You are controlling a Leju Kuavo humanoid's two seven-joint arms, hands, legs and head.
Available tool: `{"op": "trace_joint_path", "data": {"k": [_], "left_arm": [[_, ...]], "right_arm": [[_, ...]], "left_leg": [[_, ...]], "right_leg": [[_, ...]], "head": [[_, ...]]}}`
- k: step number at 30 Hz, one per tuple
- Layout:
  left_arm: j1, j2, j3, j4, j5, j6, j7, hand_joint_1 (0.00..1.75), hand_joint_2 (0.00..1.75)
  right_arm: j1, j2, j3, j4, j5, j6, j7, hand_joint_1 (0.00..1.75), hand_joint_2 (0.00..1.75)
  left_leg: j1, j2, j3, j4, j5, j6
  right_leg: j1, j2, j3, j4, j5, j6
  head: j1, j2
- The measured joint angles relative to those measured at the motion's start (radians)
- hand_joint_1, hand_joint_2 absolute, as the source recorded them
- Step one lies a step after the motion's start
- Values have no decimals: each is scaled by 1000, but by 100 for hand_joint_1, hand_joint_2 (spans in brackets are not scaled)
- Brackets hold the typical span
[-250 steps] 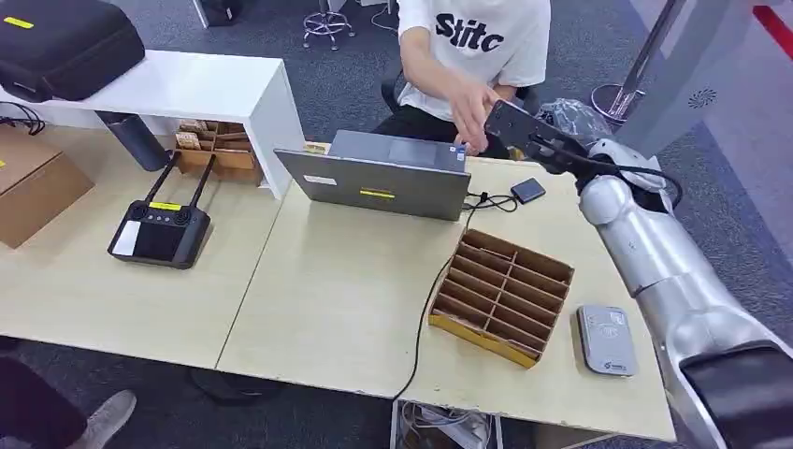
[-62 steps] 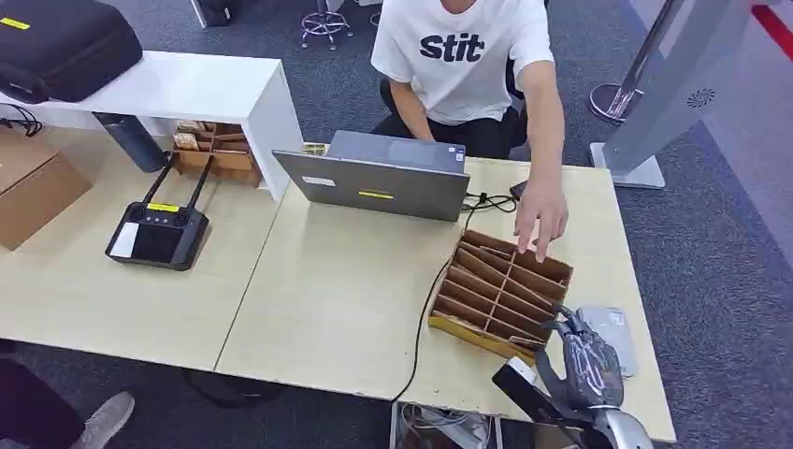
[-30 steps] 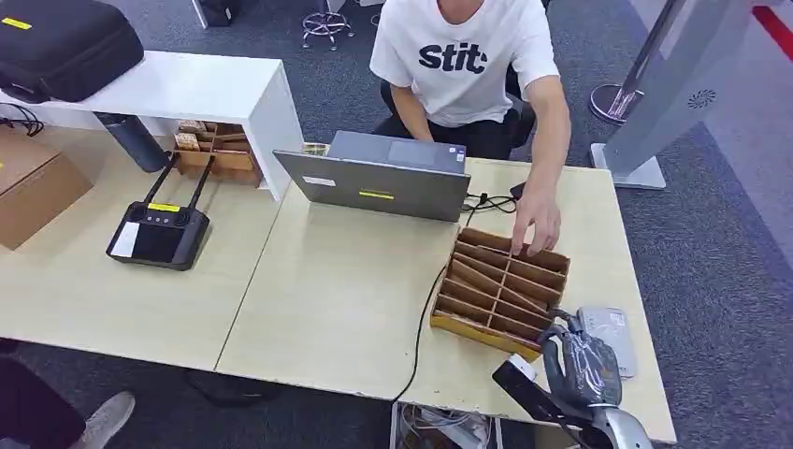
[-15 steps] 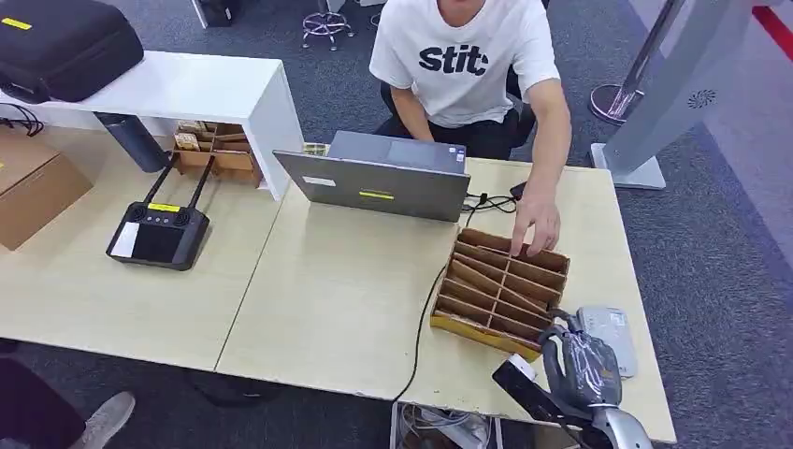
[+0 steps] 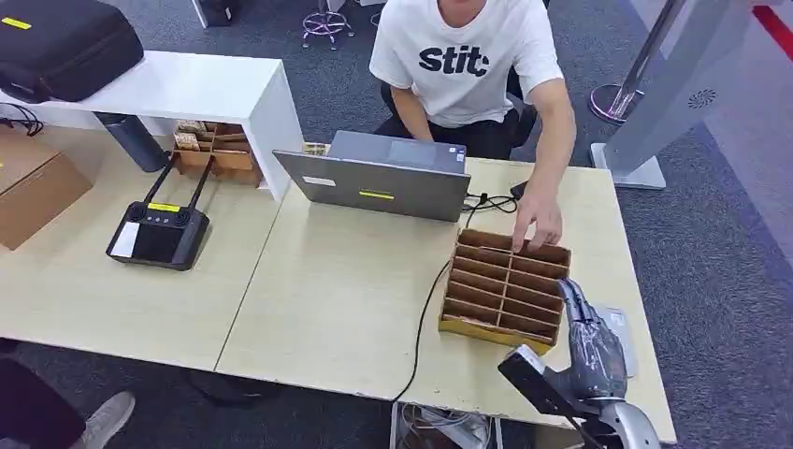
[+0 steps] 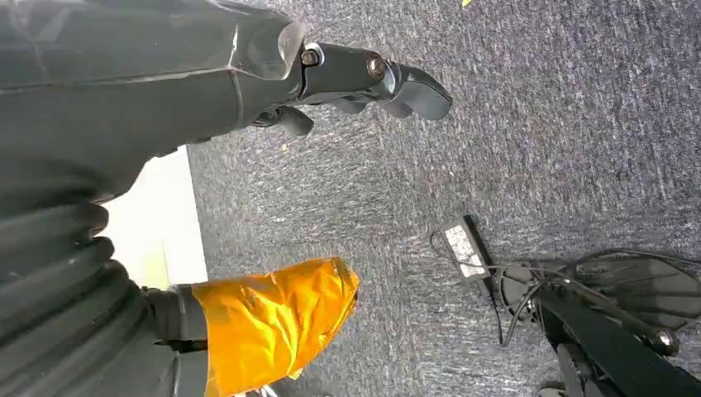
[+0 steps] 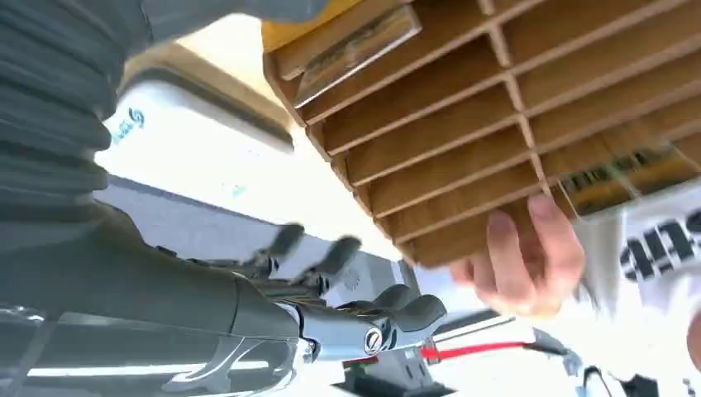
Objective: Pass the card to the sensor for recognition and then transmit it.
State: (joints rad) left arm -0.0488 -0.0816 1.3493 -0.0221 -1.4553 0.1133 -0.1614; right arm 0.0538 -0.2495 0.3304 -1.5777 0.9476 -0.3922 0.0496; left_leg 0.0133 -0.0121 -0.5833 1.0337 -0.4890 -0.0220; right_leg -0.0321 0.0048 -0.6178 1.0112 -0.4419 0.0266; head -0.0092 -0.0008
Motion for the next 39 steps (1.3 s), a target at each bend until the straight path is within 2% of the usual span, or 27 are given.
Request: {"op": "trace_joint_path", "data": {"k": [20,39], "left_arm": [[0,0,-2,0,3,1,0,0,175],[0,0,-8,0,-5,0,0,0,175]], "right_arm": [[23,22,-41,-54,-13,-19,-21,0,175],[15,34,-37,8,8,-18,-23,0,175]], "left_leg": [[0,0,0,0,0,0],[0,0,-1,0,0,0]], "right_leg": [[0,0,0,0,0,0],[0,0,0,0,0,0]], "head": [[0,0],[0,0]]}}
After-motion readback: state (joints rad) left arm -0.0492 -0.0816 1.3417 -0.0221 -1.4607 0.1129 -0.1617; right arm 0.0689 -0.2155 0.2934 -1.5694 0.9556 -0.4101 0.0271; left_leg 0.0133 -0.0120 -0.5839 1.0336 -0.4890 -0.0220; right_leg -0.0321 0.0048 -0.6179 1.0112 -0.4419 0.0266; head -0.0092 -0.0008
